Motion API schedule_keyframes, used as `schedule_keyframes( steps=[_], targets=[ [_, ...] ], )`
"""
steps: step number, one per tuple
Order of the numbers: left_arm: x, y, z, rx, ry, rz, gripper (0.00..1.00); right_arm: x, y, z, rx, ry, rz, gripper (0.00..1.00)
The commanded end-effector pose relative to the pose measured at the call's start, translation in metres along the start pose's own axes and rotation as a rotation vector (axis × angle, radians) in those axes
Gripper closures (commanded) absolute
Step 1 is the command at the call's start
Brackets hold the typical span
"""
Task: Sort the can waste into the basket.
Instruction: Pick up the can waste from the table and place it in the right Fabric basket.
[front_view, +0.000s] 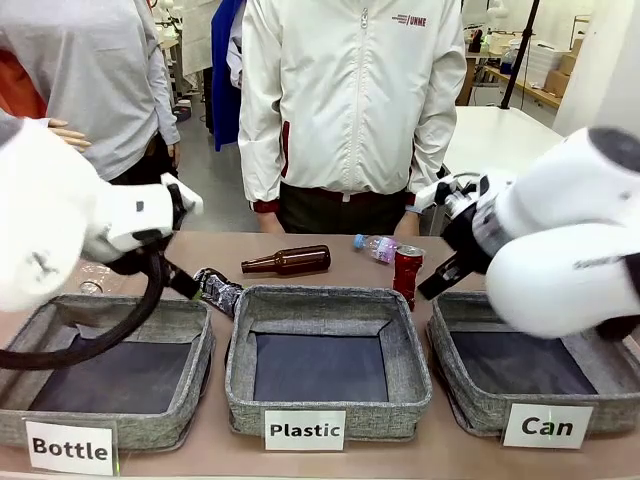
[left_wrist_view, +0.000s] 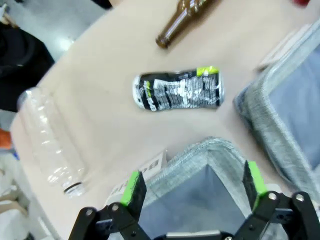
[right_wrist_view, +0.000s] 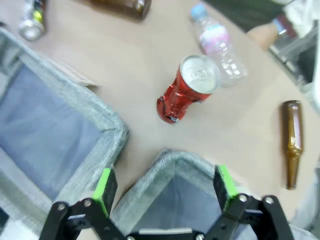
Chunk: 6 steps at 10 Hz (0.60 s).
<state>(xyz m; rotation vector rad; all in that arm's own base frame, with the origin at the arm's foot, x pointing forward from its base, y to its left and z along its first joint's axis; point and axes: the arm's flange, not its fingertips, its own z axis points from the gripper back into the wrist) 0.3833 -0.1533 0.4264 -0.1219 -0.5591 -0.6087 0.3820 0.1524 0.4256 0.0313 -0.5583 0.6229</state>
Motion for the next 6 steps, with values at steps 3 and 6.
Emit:
schedule_keyframes(
  steps=[3,6],
  targets=[
    [-0.051,0.040,0.135,-0.195,-0.134,0.269,0.00,-0.053,-0.050,0.130,0.386,-0.016,-0.238,0.00],
    [-0.136,0.164,0.179,-0.396,-0.324,0.608,0.00,-0.152,-0.151,0.150,0.680,-0.224,-0.600,0.00]
  ],
)
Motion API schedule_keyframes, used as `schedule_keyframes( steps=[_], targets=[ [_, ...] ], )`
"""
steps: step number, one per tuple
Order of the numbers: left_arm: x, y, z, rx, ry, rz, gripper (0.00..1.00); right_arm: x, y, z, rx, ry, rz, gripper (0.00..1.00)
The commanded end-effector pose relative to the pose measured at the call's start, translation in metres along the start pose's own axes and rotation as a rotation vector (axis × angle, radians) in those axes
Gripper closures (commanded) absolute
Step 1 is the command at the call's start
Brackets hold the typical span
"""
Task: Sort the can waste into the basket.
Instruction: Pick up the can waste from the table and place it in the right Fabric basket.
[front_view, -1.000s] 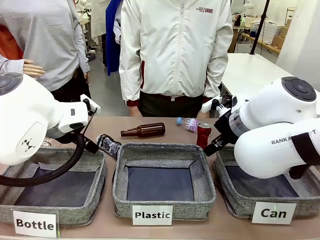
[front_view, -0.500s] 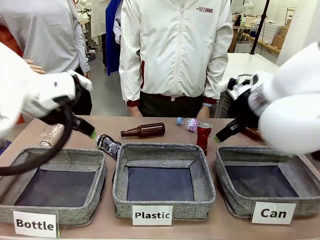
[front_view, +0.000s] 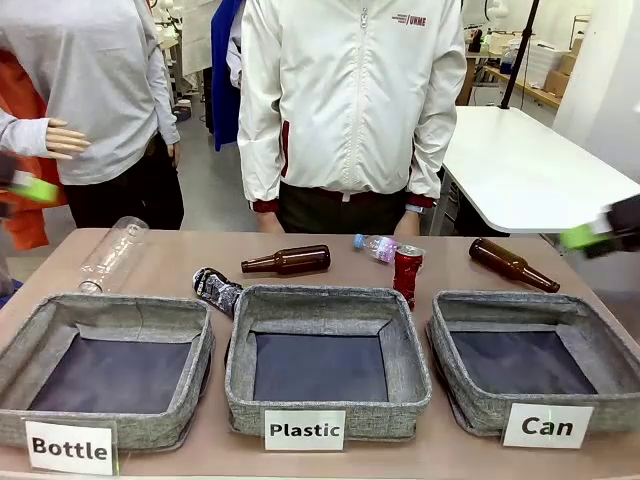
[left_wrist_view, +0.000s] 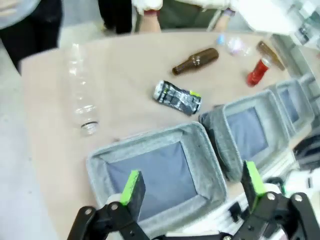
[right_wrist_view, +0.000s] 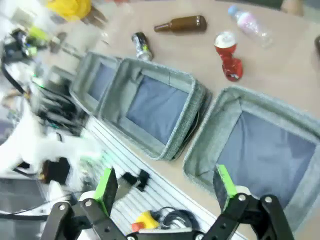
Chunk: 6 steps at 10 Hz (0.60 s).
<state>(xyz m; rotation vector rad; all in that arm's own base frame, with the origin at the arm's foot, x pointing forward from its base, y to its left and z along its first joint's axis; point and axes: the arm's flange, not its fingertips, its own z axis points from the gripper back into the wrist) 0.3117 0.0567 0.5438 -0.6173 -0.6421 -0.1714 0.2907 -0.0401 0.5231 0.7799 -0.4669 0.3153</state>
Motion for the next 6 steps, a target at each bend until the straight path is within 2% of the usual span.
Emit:
schedule_keyframes(
  steps=[1,2,4,5,6],
  targets=[
    [-0.039,0.082,0.021,-0.134,-0.130,0.197,0.00,-0.034,-0.078,0.033,0.168,-0.168,-0.201,0.00],
    [-0.061,0.116,0.033,-0.077,-0.185,0.308,0.00,-0.048,-0.110,0.045,0.222,-0.235,-0.268,0.00],
    [-0.098,0.165,0.022,-0.200,-0.217,0.437,0.00,-0.071,-0.157,0.059,0.271,-0.331,-0.421,0.00],
    [-0.106,0.188,0.014,-0.254,-0.243,0.494,0.00,-0.079,-0.179,0.063,0.292,-0.371,-0.481,0.00],
    [-0.107,0.202,-0.004,-0.301,-0.224,0.523,0.00,-0.085,-0.194,0.063,0.301,-0.410,-0.540,0.00]
  ],
)
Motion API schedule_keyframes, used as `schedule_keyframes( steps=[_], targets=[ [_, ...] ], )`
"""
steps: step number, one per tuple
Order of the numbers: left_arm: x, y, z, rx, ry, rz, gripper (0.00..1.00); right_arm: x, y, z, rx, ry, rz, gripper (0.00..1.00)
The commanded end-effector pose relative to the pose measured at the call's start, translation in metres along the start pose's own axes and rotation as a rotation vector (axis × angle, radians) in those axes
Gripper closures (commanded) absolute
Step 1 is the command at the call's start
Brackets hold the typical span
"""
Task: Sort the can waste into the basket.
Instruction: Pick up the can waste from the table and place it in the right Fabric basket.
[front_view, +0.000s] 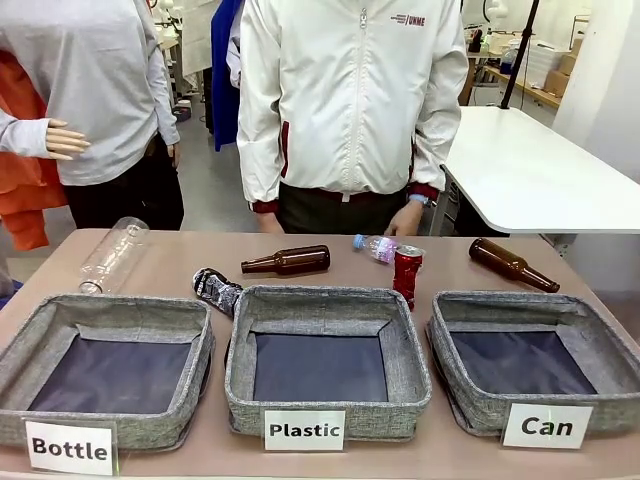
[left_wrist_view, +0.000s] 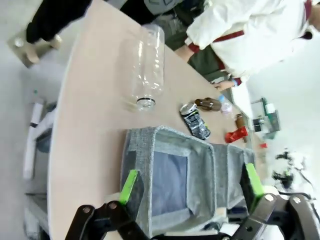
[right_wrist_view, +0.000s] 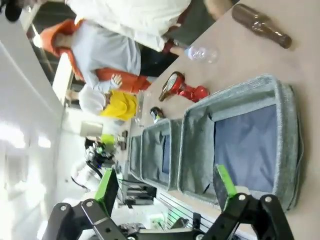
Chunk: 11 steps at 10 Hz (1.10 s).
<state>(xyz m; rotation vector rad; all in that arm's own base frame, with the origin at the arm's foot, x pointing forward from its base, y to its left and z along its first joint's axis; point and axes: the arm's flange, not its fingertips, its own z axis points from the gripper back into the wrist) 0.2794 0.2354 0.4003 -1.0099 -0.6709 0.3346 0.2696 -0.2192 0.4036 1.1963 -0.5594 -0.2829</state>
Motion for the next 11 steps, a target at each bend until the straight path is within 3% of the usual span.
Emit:
schedule_keyframes(
  steps=[1,3,4,11],
  targets=[
    [0.000,0.019,-0.036,-0.065,0.030,0.052,0.00,0.013,-0.014,-0.004,0.057,-0.039,-0.040,0.00],
    [-0.029,-0.018,-0.078,-0.040,0.015,0.085,0.00,0.004,-0.012,-0.001,0.020,-0.028,-0.045,0.00],
    [-0.003,0.014,-0.035,-0.049,0.017,0.074,0.00,0.004,-0.012,-0.001,0.020,-0.028,-0.045,0.00],
    [-0.003,0.014,-0.035,-0.049,0.017,0.074,0.00,0.003,-0.011,0.000,-0.004,-0.010,-0.076,0.00]
  ],
)
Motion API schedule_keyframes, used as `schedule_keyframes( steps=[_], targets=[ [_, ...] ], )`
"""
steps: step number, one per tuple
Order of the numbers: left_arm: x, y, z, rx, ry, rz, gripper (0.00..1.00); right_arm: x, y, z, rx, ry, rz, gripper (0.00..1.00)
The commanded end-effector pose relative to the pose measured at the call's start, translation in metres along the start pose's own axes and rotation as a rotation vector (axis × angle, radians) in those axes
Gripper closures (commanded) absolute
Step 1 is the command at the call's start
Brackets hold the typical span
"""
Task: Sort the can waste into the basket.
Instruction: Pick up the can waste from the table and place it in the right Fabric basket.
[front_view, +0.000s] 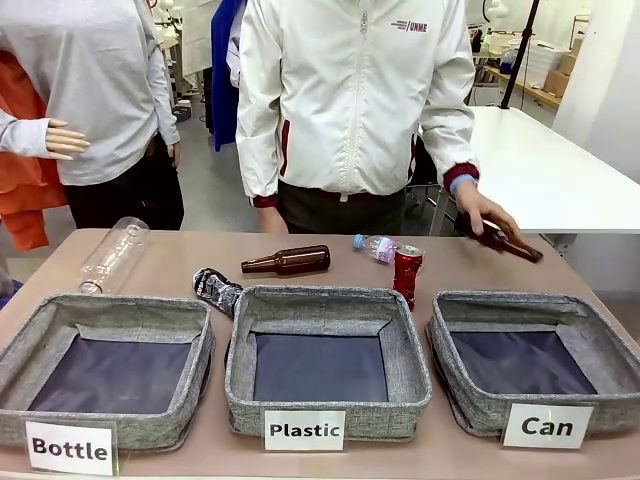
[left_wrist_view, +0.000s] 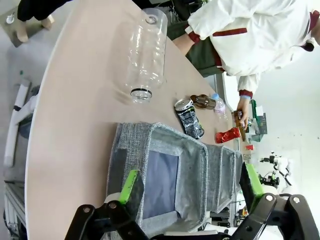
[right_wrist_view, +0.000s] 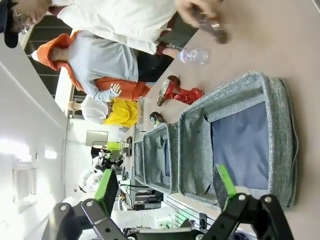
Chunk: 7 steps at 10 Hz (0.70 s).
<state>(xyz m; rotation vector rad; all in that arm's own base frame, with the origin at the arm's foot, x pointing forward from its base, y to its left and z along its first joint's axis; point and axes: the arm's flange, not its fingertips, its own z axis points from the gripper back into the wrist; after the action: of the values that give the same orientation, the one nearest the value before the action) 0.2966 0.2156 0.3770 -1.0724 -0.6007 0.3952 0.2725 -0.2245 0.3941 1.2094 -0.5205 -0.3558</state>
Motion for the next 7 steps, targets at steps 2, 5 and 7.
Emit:
schedule_keyframes(
  steps=[2,5,7],
  targets=[
    [0.003,0.003,-0.002,-0.024,-0.013,-0.024,0.00,-0.009,0.056,-0.048,-0.208,0.031,0.233,0.00],
    [0.003,0.003,-0.002,-0.024,-0.013,-0.024,0.00,-0.008,0.110,-0.174,-0.515,0.098,0.553,0.00],
    [0.003,0.003,-0.002,-0.024,-0.013,-0.024,0.00,-0.010,0.117,-0.256,-0.571,0.210,0.705,0.00]
  ],
)
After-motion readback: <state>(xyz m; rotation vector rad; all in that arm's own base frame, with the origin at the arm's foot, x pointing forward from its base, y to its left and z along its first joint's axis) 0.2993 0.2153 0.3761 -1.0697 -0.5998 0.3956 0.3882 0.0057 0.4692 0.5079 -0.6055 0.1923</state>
